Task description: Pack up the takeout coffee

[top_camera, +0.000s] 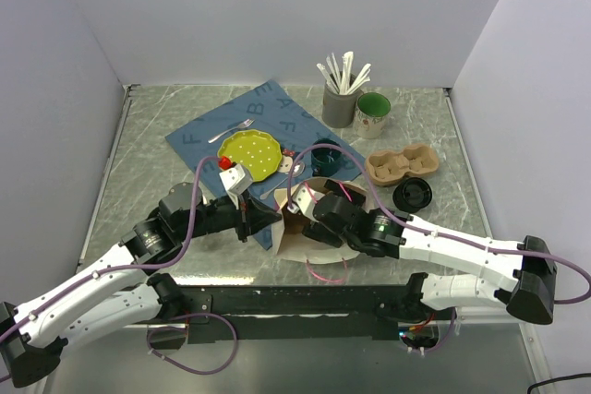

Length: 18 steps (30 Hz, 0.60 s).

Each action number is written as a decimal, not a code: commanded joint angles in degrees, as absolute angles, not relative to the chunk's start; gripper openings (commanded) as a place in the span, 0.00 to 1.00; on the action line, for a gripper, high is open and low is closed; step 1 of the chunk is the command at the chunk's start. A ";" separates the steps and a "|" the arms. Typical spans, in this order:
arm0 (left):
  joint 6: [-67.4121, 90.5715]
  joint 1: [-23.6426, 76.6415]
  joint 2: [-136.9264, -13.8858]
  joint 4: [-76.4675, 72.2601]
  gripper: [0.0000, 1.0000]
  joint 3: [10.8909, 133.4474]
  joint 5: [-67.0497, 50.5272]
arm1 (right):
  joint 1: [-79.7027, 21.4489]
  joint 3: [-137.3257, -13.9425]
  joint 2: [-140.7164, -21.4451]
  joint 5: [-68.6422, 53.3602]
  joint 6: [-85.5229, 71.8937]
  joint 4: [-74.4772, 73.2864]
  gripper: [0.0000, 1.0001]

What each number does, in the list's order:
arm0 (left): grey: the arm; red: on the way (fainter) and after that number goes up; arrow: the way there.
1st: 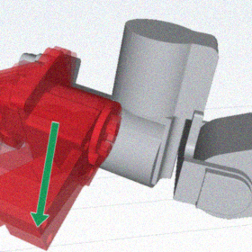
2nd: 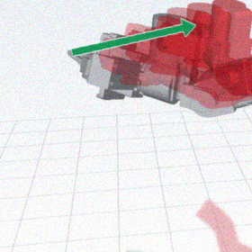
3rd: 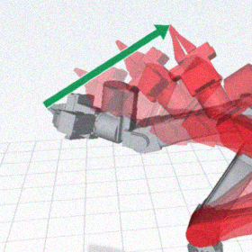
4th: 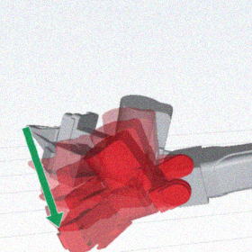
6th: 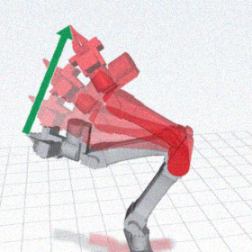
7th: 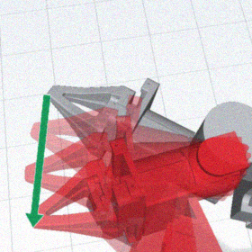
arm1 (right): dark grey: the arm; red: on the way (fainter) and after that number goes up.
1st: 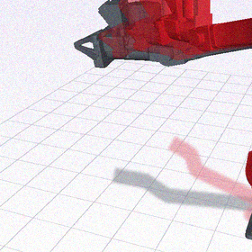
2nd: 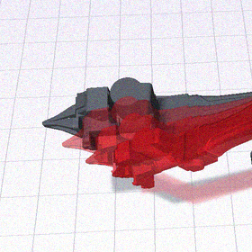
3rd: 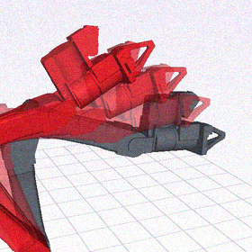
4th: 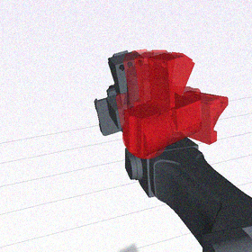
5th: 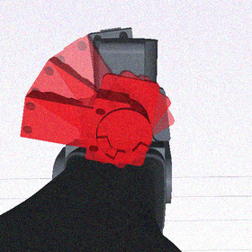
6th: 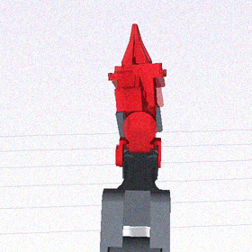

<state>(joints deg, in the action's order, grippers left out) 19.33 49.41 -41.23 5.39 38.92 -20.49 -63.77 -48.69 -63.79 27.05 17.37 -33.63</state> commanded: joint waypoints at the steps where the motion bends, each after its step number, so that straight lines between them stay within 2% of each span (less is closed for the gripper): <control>1: 19.51 49.66 -40.61 6.33 0.01 40.96 -22.85 | -63.11 -49.13 -64.51 32.34 14.76 -31.73 0.95; 4: 19.51 49.66 -40.43 6.59 0.01 40.96 -22.68 | -63.02 -49.22 -64.77 31.82 15.47 -30.41 0.89; 8: 19.51 49.57 -40.25 6.86 0.01 41.04 -22.41 | -62.75 -50.62 -65.22 31.29 15.64 -30.94 0.75; 18: 19.51 49.66 -40.69 6.94 0.01 40.96 -21.54 | -62.67 -56.32 -63.11 27.25 16.17 -35.33 0.67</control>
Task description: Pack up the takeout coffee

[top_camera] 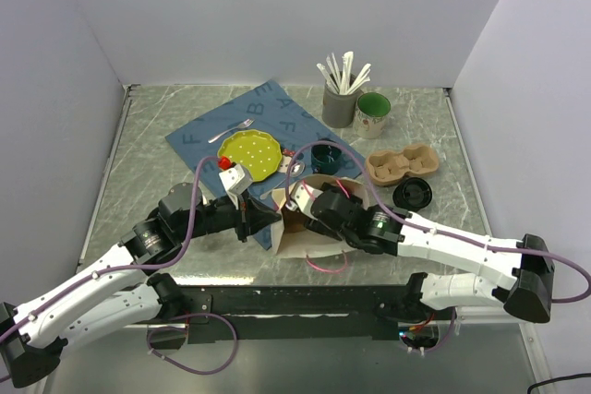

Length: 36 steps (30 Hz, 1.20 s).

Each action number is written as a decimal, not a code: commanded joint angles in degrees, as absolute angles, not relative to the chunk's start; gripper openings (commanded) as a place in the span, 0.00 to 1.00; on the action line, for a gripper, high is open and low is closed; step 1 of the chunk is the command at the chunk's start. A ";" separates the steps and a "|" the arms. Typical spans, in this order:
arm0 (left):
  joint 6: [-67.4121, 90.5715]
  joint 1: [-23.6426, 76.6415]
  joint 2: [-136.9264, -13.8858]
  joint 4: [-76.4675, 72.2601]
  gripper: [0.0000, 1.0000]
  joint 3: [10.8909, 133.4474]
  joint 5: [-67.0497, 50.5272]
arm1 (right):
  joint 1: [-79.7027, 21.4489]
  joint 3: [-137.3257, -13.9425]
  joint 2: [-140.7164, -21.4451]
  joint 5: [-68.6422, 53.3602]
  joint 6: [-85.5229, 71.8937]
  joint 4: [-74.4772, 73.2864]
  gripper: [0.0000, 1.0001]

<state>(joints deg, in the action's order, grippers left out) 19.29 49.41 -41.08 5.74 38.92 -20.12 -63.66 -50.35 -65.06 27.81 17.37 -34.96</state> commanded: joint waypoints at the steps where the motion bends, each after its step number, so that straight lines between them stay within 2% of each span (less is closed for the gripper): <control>1: 19.42 49.66 -40.87 7.12 0.01 41.04 -21.36 | -62.67 -56.95 -63.11 26.64 16.26 -35.94 0.66; 16: 19.34 49.66 -41.66 7.65 0.01 41.75 -19.78 | -62.84 -64.07 -63.02 25.05 15.30 -43.68 0.62; 26: 18.63 49.66 -41.92 8.00 0.01 41.92 -20.48 | -62.75 -60.48 -60.91 21.72 16.08 -41.76 0.54; 30: 18.02 49.66 -41.75 8.61 0.01 41.66 -21.44 | -62.75 -57.05 -58.89 18.29 20.64 -38.59 0.62; 36: 17.58 49.66 -41.40 9.05 0.01 41.31 -22.06 | -60.91 -53.17 -57.21 12.75 27.24 -36.37 0.67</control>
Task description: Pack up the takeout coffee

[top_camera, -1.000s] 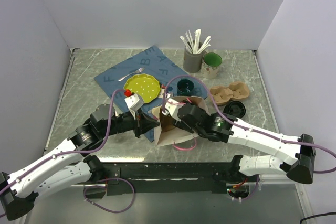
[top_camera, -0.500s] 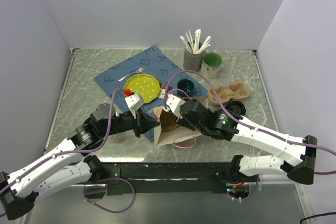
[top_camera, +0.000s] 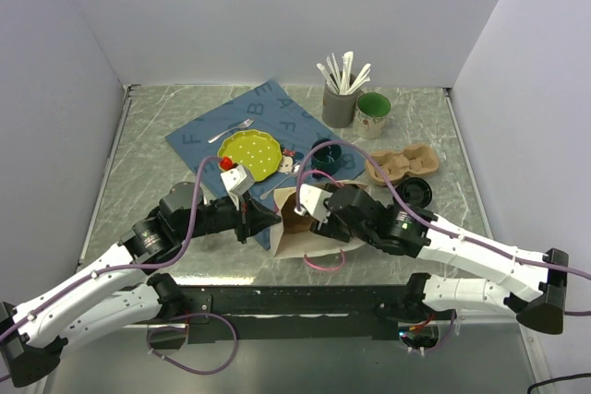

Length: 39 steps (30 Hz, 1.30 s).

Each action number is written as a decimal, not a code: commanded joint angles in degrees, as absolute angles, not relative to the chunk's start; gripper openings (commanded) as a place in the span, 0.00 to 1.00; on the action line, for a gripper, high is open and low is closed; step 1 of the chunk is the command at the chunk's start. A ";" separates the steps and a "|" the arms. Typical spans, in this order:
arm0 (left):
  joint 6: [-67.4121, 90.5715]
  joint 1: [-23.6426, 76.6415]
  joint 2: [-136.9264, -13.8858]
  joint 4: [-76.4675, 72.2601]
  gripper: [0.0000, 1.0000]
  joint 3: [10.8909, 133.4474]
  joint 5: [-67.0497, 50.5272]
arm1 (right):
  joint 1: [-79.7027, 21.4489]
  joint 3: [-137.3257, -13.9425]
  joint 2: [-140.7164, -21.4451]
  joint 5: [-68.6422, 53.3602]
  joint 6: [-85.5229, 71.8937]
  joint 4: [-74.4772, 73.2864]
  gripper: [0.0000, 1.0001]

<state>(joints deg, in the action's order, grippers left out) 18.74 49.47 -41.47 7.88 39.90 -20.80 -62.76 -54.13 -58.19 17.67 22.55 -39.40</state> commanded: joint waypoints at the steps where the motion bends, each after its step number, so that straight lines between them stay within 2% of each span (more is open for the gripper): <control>1: 17.67 49.66 -41.22 8.88 0.01 41.13 -22.06 | -60.39 -53.61 -58.43 11.61 27.77 -37.43 0.66; 8: 18.19 49.66 -40.52 6.42 0.01 39.38 -23.38 | -58.89 -56.25 -62.49 9.23 32.07 -39.99 0.68; 14: 17.58 49.66 -40.43 5.63 0.01 38.67 -23.91 | -58.36 -54.94 -60.74 9.23 35.59 -37.80 0.73; 20: 17.14 49.66 -39.99 5.10 0.01 38.32 -24.00 | -58.01 -50.63 -56.43 8.26 40.95 -33.50 0.75; 25: 16.17 49.66 -39.82 5.45 0.01 38.06 -24.17 | -57.31 -49.74 -55.46 5.81 45.35 -33.66 0.73; 29: 16.00 49.66 -39.64 4.84 0.01 37.79 -24.08 | -57.04 -50.97 -56.33 2.65 46.58 -34.01 0.64; 34: 15.82 49.66 -39.81 3.96 0.01 37.79 -24.43 | -56.86 -51.68 -58.27 2.20 47.81 -34.63 0.68; 39: 15.64 49.66 -39.55 3.60 0.01 37.79 -24.69 | -56.34 -52.38 -60.91 1.58 47.81 -35.86 0.69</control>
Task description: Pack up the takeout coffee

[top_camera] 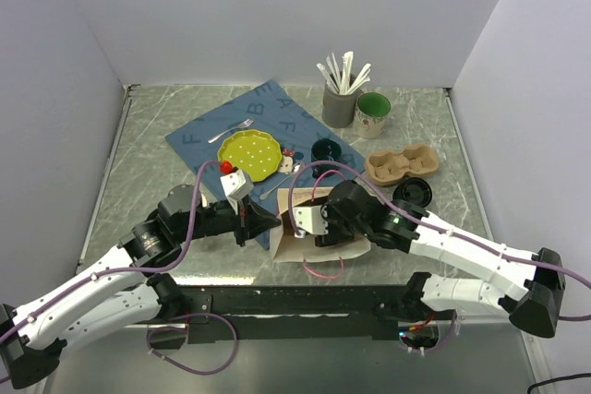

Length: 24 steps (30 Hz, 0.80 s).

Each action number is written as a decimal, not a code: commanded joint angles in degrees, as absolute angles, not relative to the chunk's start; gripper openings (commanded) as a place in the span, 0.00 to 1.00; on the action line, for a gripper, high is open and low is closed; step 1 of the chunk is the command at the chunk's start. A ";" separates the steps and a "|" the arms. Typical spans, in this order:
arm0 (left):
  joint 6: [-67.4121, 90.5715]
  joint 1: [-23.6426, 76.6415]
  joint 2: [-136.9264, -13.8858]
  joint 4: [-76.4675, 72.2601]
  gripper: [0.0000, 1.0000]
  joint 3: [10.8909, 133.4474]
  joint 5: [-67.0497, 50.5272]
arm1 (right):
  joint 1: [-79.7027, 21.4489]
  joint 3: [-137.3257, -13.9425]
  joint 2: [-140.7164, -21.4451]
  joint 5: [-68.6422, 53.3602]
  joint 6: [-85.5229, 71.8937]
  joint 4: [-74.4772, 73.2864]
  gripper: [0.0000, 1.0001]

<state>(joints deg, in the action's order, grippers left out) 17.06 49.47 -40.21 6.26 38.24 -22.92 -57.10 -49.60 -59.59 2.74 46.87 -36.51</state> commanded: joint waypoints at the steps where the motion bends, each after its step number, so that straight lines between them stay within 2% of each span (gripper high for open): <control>1: 15.47 49.66 -39.46 3.78 0.01 37.88 -24.70 | -56.25 -52.30 -61.08 1.67 47.64 -35.95 0.68; 18: 14.94 49.66 -38.50 4.66 0.01 37.53 -25.31 | -52.82 -52.21 -63.63 1.05 50.01 -39.73 0.68; 20: 14.77 49.66 -38.67 4.75 0.01 37.70 -25.40 | -52.73 -52.21 -64.16 1.40 50.71 -39.64 0.67; 24: 14.85 49.66 -38.67 4.40 0.01 37.62 -25.31 | -52.38 -52.64 -64.60 1.58 51.59 -39.29 0.56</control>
<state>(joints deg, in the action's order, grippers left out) 15.73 49.47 -39.22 6.44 37.71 -23.31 -53.23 -49.93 -63.90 1.67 50.06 -39.03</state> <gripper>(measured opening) 0.020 0.606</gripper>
